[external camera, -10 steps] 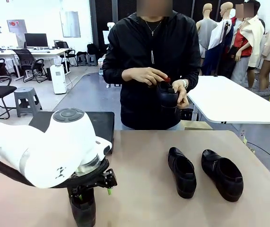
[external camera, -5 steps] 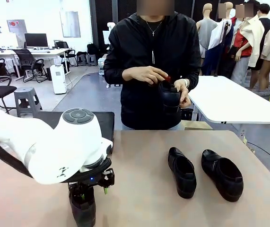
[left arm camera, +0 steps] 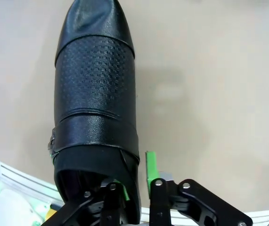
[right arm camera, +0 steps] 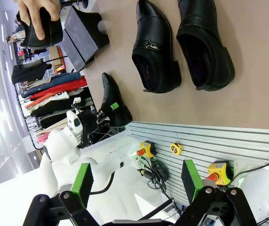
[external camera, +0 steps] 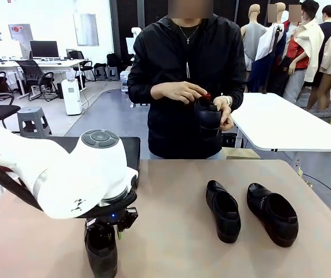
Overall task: Organize the shoes by placing them on the stand.
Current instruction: Place the Shoe from the middle of the table onto the Shoes Stand.
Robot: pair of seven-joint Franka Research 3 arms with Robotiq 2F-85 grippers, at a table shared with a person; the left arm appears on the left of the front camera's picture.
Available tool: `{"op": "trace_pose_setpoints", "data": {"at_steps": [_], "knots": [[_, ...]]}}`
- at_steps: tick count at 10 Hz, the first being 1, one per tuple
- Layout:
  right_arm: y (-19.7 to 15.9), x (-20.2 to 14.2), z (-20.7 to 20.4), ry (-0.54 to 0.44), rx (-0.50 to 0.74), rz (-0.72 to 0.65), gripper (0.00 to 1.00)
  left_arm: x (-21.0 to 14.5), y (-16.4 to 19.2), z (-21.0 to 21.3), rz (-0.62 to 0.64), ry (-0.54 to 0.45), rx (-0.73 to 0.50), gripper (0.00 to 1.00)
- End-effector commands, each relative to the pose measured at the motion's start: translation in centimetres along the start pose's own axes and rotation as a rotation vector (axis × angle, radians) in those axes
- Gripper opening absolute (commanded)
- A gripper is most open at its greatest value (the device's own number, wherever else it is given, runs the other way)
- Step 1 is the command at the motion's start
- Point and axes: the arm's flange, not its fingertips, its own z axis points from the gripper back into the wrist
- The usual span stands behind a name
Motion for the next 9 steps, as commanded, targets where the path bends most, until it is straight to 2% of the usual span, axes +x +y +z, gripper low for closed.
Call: {"op": "trace_pose_setpoints", "data": {"at_steps": [1, 3, 5, 6, 7, 8, 9], "knots": [[0.1, -0.1, 0.4, 0.012, -0.012, -0.002, 1.0, 0.0, 0.1, 0.1, 0.03, -0.011, 0.012, 0.0], [0.1, -0.1, 0.4, 0.012, -0.012, -0.002, 1.0, 0.0, 0.6, 1.2, 0.017, -0.028, 0.009, 0.0], [0.1, -0.1, 0.4, 0.012, -0.012, -0.002, 1.0, -0.1, 1.8, 5.0, -0.055, -0.026, -0.064, 0.0], [0.1, -0.1, 0.4, 0.012, -0.012, -0.002, 1.0, -0.5, 3.0, 8.5, -0.129, -0.042, -0.116, 0.0], [0.1, -0.1, 0.4, 0.012, -0.012, -0.002, 1.0, -1.2, 4.7, 12.0, -0.251, -0.014, -0.15, 0.0], [0.1, -0.1, 0.4, 0.012, -0.012, -0.002, 1.0, -2.0, 6.3, 15.4, -0.38, -0.015, -0.13, 0.0], [0.1, -0.1, 0.4, 0.012, -0.012, -0.002, 1.0, -2.7, 7.4, 16.9, -0.535, -0.031, -0.084, 0.0]]}}
